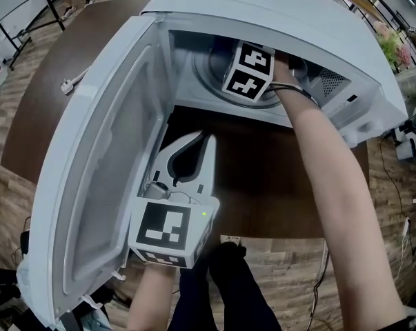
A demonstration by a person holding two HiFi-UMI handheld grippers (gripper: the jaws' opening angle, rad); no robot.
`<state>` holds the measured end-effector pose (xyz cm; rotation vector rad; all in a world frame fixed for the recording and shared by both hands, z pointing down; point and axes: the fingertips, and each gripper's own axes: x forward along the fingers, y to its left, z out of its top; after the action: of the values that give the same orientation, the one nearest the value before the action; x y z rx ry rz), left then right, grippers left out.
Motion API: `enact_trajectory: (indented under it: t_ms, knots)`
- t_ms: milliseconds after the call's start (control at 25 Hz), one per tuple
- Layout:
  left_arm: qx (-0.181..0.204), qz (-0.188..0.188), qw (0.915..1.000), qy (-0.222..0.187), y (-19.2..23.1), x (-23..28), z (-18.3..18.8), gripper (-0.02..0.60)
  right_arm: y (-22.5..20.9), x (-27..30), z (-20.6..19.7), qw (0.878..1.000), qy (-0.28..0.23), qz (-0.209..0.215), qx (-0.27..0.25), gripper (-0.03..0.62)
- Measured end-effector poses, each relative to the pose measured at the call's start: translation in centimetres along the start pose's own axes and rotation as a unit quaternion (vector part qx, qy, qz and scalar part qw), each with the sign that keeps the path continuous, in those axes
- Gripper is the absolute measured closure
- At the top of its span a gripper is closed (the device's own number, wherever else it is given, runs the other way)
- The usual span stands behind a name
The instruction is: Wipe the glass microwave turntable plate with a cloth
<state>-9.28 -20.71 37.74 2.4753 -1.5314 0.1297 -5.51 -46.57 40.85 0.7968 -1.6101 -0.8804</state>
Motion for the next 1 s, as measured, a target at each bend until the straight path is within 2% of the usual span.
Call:
enact_trajectory:
  t_ms: [280, 520, 600, 800, 1000]
  knots:
    - [0.005, -0.005, 1.0, 0.007, -0.5, -0.1, -0.1, 0.571, 0.2, -0.4, -3.9, 0.996, 0.07, -0.004, -0.056, 0.51]
    - [0.006, -0.009, 0.9999, 0.011, -0.7, -0.1, -0.2, 0.572, 0.3, -0.4, -6.6, 0.988, 0.132, 0.023, -0.071, 0.514]
    - [0.007, -0.012, 0.9998, 0.013, -0.9, -0.1, -0.3, 0.572, 0.8, -0.3, -7.8, 0.983, 0.159, 0.038, -0.083, 0.514]
    - [0.01, -0.014, 0.9997, 0.015, -0.9, -0.2, -0.3, 0.572, 0.3, -1.1, -9.4, 0.965, 0.221, 0.03, -0.135, 0.514]
    - [0.012, -0.015, 0.9997, 0.018, -0.6, -0.3, -0.3, 0.572, 0.5, -1.3, -10.6, 0.956, 0.257, 0.031, -0.137, 0.517]
